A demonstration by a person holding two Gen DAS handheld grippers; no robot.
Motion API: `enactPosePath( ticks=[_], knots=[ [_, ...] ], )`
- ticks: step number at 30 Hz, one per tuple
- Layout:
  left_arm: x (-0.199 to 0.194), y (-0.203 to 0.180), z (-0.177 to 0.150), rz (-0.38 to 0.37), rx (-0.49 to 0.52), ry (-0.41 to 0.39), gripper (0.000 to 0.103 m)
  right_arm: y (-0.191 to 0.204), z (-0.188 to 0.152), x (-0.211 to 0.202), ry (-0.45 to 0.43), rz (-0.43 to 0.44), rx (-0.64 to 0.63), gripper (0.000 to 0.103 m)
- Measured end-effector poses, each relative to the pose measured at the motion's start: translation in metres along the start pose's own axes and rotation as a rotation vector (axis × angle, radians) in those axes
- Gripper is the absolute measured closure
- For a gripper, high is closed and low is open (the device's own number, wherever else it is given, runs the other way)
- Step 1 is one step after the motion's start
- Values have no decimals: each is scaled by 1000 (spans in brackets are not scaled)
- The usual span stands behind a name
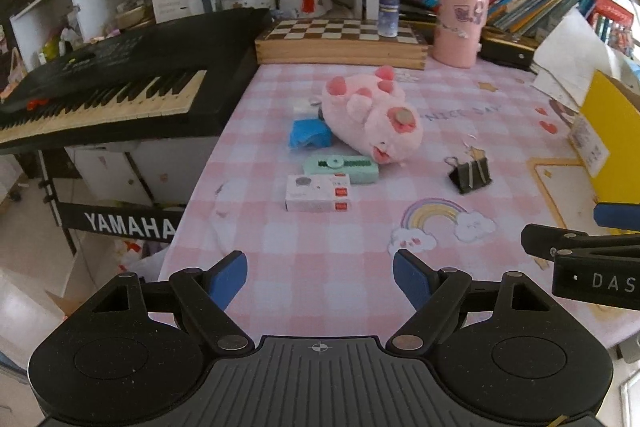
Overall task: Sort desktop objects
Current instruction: 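Withdraw both tools from the box toward the remaining desk objects, then grasp the white box with the left tool while the right tool grasps the black binder clip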
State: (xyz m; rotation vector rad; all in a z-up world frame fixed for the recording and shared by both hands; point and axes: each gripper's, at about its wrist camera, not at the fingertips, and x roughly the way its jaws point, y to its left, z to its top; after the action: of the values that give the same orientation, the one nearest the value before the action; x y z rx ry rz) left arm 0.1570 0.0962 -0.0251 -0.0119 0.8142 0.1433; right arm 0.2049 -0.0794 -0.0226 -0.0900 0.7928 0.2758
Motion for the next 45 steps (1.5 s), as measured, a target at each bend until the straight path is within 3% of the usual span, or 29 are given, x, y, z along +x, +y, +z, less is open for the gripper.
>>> enactPosePath(
  ticks=[19,27,29,35,38,40,45],
  knots=[
    [67,-2,38,14,-31,26,22,-5,48,78,47,80,-71,24],
    [89,-2,43,9,-35,46,25,-7,53,101,85,102,-84,30],
    [93,-1,43,1,-40,64,30,-7,54,105,94,109,-85,31],
    [98,0,40,0,-47,79,35,-6,54,112,108,123,-96,43],
    [97,-1,40,0,-46,72,43,-4,54,113,97,123,-115,47],
    [97,0,41,-3,-45,68,49,-3,54,112,88,127,-131,64],
    [93,3,41,-25,-57,65,50,-3,55,108,82,143,-139,66]
  ],
)
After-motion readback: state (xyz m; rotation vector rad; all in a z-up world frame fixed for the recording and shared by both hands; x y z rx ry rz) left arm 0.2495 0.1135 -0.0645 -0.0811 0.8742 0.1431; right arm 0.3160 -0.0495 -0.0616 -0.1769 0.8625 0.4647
